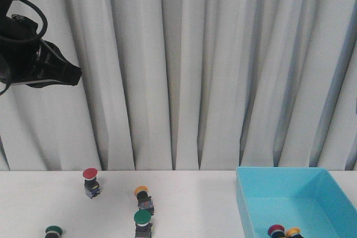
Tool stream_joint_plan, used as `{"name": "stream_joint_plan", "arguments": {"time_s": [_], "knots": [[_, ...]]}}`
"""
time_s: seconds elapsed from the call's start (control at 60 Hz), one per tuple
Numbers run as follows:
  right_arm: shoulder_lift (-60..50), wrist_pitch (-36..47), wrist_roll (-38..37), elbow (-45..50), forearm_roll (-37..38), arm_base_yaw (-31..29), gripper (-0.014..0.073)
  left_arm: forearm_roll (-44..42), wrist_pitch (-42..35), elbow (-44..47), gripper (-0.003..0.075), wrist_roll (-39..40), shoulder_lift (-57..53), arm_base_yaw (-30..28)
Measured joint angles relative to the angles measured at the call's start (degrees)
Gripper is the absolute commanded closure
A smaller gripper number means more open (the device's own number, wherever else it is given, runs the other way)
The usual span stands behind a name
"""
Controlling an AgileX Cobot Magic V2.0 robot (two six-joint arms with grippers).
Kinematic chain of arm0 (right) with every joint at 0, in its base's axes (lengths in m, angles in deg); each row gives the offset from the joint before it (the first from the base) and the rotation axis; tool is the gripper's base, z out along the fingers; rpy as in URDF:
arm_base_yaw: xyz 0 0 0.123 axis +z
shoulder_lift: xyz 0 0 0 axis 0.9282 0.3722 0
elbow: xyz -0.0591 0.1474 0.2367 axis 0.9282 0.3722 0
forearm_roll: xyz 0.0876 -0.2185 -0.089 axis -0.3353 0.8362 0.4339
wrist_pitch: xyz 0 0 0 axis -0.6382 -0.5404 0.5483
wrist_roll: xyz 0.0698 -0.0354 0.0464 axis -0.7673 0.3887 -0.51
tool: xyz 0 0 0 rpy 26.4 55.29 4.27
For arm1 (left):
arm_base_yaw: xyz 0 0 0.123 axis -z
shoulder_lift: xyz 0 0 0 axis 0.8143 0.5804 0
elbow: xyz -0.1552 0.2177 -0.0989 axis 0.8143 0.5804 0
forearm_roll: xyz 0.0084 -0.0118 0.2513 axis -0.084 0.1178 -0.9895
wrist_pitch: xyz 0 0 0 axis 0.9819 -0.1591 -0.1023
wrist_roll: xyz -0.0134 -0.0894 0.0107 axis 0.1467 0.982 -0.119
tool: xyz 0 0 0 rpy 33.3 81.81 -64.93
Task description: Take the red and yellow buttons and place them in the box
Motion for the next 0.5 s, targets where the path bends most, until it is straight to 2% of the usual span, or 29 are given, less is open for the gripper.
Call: {"name": "stream_joint_plan", "arguments": {"time_s": [0.233,0.5], "knots": [[-6.05,-2.48,0.19,0.00,-1.00,0.00,0.0603,0.33,-0.48,0.00,0.0725,0.00,0.00,0.00],[-6.91,-1.36,0.23,0.00,-6.64,0.00,0.0603,1.24,-3.69,0.00,0.0725,0.65,0.00,0.00]]}}
